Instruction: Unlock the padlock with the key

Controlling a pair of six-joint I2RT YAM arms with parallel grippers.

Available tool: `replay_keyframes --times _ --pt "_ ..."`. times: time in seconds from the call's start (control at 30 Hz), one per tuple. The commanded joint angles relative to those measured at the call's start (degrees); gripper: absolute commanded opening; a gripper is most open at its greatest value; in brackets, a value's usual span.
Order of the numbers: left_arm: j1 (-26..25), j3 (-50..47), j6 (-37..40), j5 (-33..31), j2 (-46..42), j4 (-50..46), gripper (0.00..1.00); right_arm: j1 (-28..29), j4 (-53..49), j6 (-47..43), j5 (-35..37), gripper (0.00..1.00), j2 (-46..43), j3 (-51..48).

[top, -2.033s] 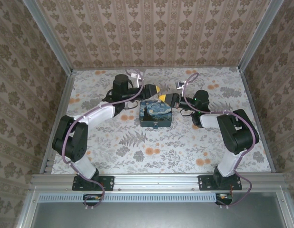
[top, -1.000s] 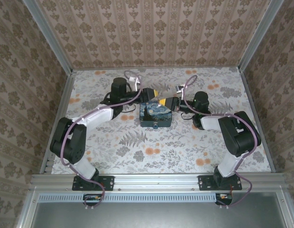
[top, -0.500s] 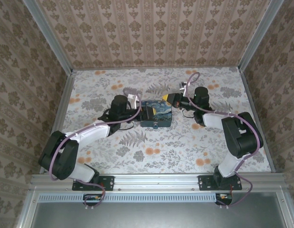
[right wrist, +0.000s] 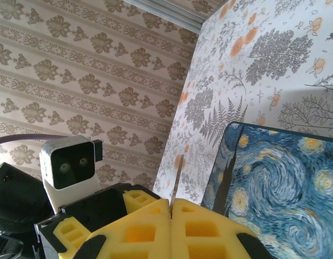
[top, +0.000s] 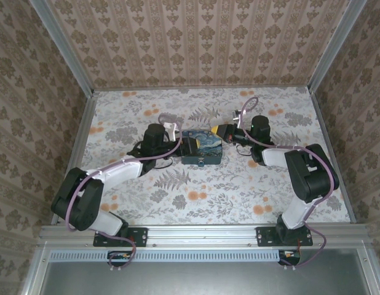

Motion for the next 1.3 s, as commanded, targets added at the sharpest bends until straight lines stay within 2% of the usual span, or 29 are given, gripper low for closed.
replay_keyframes --times 0.0,0.23,0.5,0.7,1.27 --pt "-0.46 -0.86 0.85 -0.61 0.67 2.73 0.54 -0.38 4.89 0.88 -1.81 0.0 1.19 -0.33" --pt "1.09 4.79 -0.55 -1.88 1.88 1.3 0.55 -0.1 9.67 3.59 -6.69 0.0 -0.99 -3.7" --pt "2.17 12.61 -5.46 1.44 8.4 5.89 0.55 1.54 9.71 3.47 -6.55 0.0 -4.2 -5.87" --pt "1.66 13.69 -8.62 2.91 12.01 9.61 0.53 3.0 10.21 4.31 -5.94 0.0 -4.51 -4.76" --pt "0.43 15.26 -9.43 3.91 13.95 11.12 0.34 4.51 11.86 6.08 -4.77 0.0 -2.53 -2.52"
